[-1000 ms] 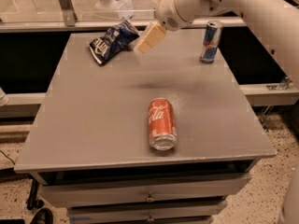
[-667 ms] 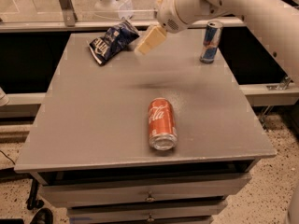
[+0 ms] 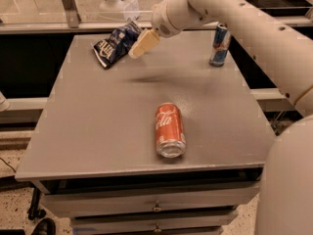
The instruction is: Move blue chip bag near coke can
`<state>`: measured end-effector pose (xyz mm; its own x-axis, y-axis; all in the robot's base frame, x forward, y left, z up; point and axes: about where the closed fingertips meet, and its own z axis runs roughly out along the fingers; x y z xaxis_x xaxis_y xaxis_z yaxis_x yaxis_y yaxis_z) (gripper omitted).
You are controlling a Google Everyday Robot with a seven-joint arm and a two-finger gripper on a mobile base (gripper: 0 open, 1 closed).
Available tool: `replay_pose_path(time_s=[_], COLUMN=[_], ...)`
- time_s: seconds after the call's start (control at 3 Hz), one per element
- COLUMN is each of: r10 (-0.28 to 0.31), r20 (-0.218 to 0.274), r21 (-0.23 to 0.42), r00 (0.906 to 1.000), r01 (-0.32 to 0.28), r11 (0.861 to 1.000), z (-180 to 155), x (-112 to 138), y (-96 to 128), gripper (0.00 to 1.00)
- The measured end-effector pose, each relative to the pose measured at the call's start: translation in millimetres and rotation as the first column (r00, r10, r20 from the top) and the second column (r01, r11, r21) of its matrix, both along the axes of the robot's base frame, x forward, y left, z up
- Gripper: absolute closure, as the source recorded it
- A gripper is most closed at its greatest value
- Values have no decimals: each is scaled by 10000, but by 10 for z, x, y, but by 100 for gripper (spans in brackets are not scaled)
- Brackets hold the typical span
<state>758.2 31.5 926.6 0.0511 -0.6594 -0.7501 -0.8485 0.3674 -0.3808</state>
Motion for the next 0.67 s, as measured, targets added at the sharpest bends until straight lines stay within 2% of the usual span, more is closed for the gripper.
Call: replay_pose_path(time_s=[0.67], r10=[225], r20=[-234], r21=[280], r00=[9995], r01=[-219], r11=[9994], z=[-411], x=[404], y=[332], gripper=[0])
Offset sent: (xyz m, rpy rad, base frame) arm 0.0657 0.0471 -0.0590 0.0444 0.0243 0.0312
